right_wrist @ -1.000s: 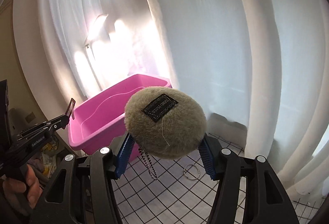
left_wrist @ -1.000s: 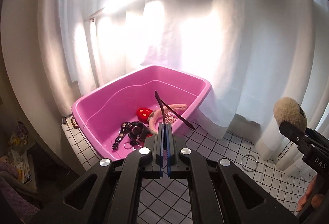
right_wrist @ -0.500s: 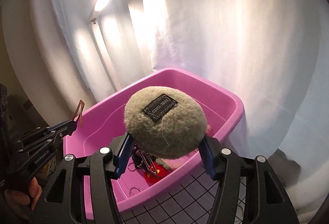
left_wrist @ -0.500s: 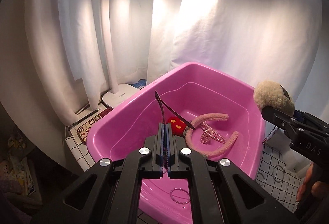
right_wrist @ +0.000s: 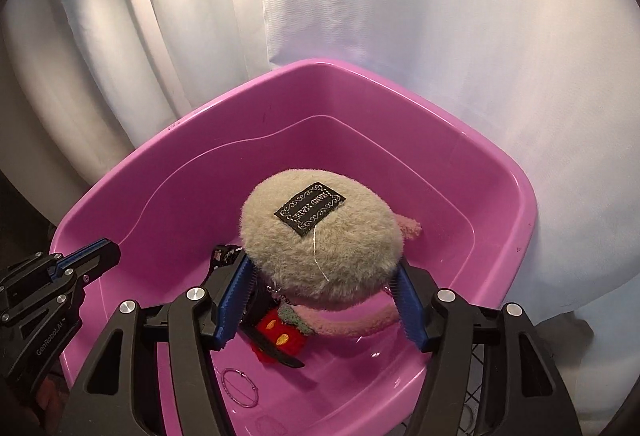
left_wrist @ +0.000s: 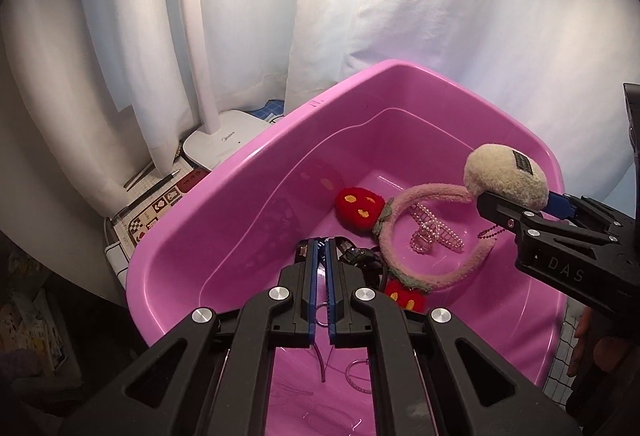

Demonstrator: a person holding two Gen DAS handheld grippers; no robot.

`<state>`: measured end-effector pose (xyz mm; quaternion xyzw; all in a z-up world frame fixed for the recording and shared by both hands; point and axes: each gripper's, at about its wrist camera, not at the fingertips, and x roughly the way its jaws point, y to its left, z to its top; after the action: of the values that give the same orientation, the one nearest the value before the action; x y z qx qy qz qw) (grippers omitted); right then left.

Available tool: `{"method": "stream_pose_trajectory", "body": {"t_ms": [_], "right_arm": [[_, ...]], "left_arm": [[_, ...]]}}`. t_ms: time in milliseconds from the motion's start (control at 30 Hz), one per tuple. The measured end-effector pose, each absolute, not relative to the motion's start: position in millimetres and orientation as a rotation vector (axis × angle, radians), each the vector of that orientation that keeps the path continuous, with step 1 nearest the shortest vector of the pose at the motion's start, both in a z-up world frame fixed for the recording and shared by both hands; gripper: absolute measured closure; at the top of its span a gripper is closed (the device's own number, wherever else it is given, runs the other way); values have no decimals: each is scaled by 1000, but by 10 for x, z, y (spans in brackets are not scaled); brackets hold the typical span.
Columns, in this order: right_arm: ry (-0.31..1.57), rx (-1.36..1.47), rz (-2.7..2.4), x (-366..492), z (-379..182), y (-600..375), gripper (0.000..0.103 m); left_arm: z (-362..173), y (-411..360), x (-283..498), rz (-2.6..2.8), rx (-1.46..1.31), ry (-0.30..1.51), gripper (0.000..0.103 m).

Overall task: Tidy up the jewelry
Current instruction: 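Carry the hair clips and beige pouch over the pink tub with both tools, then open both tools to drop the hair clips and pouch into the tub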

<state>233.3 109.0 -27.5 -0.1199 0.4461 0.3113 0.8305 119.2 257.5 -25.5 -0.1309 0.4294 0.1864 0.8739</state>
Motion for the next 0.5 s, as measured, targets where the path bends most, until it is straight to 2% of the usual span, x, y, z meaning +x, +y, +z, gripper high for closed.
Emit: {"method": "stream_pose_trajectory", "body": {"t_ms": [33, 67, 133, 200, 367, 500], "right_arm": [[950, -260, 649, 2351, -288, 1099, 38], [950, -264, 635, 2365, -296, 1094, 37], [951, -266, 613, 2397, -310, 1079, 37], [955, -265, 607, 2417, -321, 1071, 35], [949, -256, 595, 2420, -322, 1031, 35], [940, -250, 596, 2344, -292, 991, 35]], "left_arm": [[-266, 2586, 1194, 392, -277, 904, 78], [-267, 2599, 1190, 394, -285, 908, 70], [-258, 2634, 1161, 413, -298, 897, 39], [-225, 2643, 1118, 428, -305, 874, 33], [-208, 2639, 1107, 434, -296, 878, 33], [-180, 2615, 1067, 447, -287, 869, 28]]}}
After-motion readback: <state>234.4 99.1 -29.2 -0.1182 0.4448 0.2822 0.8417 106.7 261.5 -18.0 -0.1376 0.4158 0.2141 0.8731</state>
